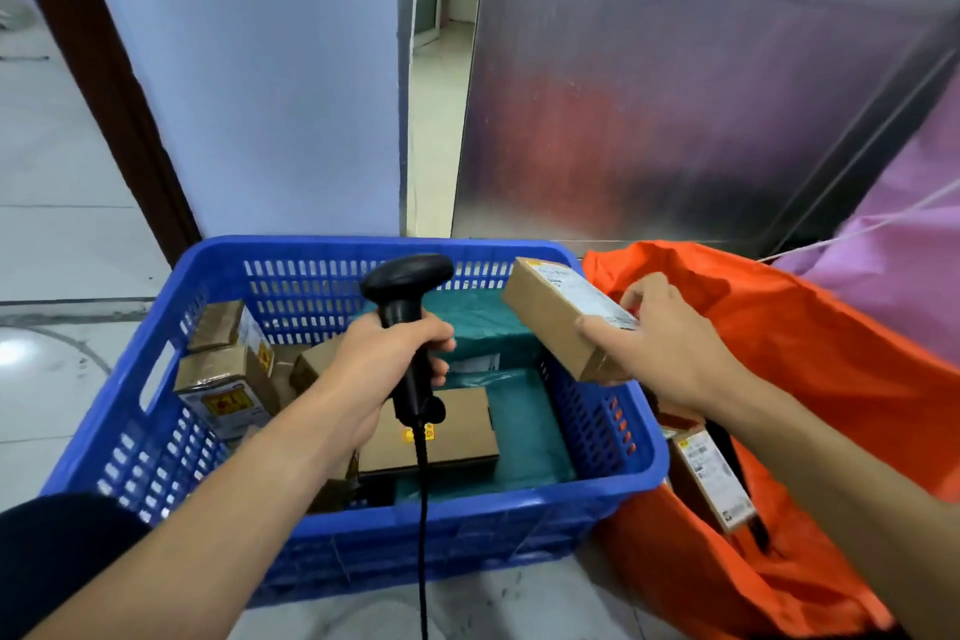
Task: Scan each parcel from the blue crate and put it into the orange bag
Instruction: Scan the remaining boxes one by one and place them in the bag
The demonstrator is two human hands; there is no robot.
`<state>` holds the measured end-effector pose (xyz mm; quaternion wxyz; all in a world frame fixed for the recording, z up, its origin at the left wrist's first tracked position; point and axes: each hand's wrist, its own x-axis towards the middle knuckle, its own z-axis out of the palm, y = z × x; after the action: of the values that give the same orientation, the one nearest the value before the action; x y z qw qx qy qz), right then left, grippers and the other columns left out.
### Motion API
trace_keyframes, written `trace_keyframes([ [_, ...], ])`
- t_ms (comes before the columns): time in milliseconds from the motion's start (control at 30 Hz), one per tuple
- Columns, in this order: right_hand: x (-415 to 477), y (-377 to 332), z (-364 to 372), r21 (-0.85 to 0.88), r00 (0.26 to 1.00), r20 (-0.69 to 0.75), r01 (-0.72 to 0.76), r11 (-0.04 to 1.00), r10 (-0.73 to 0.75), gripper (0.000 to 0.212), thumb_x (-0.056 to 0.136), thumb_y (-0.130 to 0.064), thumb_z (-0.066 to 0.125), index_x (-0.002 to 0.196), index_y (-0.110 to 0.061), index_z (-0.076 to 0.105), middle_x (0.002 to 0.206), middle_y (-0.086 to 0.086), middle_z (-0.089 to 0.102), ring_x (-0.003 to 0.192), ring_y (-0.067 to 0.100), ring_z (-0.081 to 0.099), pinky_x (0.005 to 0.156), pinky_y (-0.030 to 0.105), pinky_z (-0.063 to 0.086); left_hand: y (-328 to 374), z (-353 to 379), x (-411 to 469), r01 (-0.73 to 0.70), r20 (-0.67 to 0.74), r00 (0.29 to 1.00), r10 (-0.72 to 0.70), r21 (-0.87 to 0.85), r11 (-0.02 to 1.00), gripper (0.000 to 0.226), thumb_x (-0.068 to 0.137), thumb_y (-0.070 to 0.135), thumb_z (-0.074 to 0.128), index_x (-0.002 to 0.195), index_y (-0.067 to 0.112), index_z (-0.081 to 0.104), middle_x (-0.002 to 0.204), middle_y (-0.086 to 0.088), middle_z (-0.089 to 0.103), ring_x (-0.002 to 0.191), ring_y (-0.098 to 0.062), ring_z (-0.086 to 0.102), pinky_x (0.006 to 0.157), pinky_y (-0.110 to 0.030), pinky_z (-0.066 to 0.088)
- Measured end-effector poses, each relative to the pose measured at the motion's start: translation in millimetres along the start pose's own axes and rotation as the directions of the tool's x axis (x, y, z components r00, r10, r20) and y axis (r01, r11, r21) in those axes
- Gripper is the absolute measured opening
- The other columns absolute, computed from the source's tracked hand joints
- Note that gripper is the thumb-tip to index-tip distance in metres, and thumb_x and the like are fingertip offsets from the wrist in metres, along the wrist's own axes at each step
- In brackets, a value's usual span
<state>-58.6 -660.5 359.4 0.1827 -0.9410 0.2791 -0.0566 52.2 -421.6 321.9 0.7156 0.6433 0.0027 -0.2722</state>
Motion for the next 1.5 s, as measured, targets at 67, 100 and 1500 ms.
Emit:
trace_keyframes([
  [67, -12.2, -2.1, -4.1, 0.026, 1.000, 0.000, 0.027, 0.999, -0.027, 0.069, 0.063, -0.085, 0.046, 0.103, -0.029, 0.045, 0.108, -0.006, 0.053, 0.093, 0.024, 0.060, 0.081, 0.046, 0.051, -3.4, 5.7, -5.0, 0.020, 0.019, 1.000, -0.020, -0.006, 1.000, 0.007, 0.094, 0.006, 0.073, 0.099, 0.003, 0.068, 0.087, -0.015, 0.074, 0.065, -0.023, 0.064, 0.073, -0.040, 0.061],
  [100, -17.0, -3.3, -6.2, 0.014, 0.998, -0.006, 0.059, 0.998, -0.059, 0.068, 0.064, -0.085, 0.045, 0.104, -0.031, 0.043, 0.108, -0.007, 0.052, 0.092, 0.024, 0.060, 0.080, 0.046, 0.051, -4.6, 8.4, -5.7, 0.022, 0.022, 1.000, -0.022, 0.008, 1.000, 0.009, 0.094, 0.006, 0.073, 0.100, 0.002, 0.068, 0.089, -0.016, 0.075, 0.066, -0.024, 0.065, 0.074, -0.040, 0.062],
  [1500, -47.5, -18.3, 20.1, 0.728, 0.779, 0.575, -0.346, 0.591, -0.252, 0.061, 0.076, -0.034, 0.076, 0.133, -0.018, 0.060, 0.117, 0.000, 0.078, 0.107, 0.020, 0.075, 0.087, 0.031, 0.061, 5.8, 13.8, -11.6, -0.011, 0.159, 0.987, 0.015, -0.027, 1.000, 0.045, 0.072, 0.042, 0.085, 0.102, 0.010, 0.075, 0.080, -0.003, 0.075, 0.058, -0.013, 0.056, 0.058, -0.028, 0.050],
])
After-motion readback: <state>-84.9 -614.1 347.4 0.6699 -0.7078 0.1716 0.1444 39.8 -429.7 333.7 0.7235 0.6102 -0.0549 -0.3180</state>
